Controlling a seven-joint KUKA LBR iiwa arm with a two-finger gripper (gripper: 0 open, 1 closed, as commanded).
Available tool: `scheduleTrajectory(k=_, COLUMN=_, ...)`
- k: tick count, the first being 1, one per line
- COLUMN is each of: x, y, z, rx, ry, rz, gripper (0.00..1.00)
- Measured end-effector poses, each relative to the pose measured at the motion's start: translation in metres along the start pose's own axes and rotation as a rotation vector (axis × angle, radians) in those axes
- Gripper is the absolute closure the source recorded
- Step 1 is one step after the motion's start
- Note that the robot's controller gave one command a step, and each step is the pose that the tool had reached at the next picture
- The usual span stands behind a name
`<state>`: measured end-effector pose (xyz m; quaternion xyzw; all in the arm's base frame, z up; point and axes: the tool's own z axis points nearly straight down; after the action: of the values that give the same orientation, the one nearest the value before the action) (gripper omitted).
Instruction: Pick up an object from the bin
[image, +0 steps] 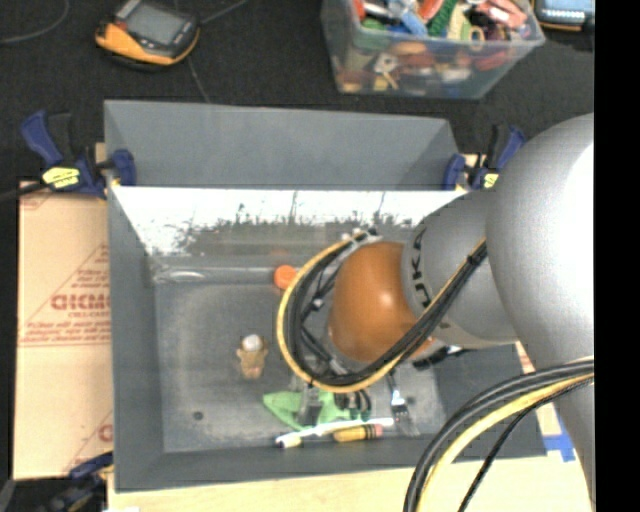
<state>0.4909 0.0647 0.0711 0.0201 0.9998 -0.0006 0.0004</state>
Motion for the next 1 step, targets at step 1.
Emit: scheduleTrajectory(k=1, x=0.0023, y=-0.0005, z=-0.0134, rx=0.001, ry=0.008, rz=0.000, gripper=1.00)
